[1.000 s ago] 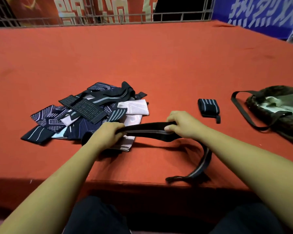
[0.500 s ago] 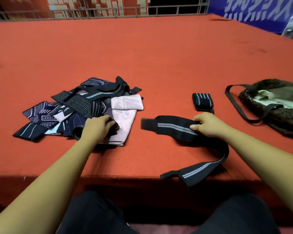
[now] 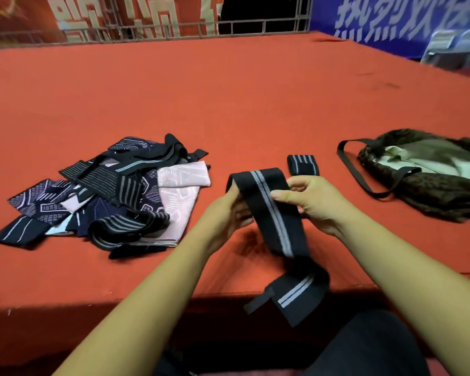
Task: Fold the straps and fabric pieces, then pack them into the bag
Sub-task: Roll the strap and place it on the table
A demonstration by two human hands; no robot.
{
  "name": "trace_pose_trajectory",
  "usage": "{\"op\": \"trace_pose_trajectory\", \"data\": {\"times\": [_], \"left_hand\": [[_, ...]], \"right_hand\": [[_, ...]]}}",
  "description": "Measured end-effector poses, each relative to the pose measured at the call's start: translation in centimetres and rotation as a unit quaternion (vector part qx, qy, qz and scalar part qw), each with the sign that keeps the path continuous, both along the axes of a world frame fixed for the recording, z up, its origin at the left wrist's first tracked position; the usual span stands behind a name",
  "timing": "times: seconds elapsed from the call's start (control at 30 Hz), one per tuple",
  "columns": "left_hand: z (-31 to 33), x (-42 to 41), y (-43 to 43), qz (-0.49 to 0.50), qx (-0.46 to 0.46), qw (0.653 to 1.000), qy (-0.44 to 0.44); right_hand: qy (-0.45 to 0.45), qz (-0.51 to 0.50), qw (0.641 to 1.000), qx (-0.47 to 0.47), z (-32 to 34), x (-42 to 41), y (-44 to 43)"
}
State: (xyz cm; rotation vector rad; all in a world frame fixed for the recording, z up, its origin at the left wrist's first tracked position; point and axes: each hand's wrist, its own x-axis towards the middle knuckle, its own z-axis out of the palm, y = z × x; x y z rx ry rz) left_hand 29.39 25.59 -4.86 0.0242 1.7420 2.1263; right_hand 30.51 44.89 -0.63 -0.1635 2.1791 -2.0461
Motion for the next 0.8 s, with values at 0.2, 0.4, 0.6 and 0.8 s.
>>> {"op": "trace_pose_trajectory", "data": {"times": [0.2, 0.4, 0.6, 0.8], "left_hand": [[0.7, 0.3, 1.5, 0.058, 0.012, 0.997, 0.059], [0.5, 0.5, 0.6, 0.008, 0.014, 0.995, 0.103], [-0.1, 1.3, -0.3, -0.096, -0.038, 0.991, 0.089], [-0.9, 1.6, -0.8, -0.106, -0.046, 0.993, 0.023]], "right_hand": [[-0.060, -0.002, 0.996, 0.061, -2.1, 0.3, 0.9], [-0.212, 0.025, 0.974, -0.082, -1.1, -1.8, 0.7], [-0.170, -0.051, 0.981, -0.078, -1.0, -4.2, 0.4], [0.004, -0.105, 0.993, 0.044, 1.1, -5.2, 0.5]]}}
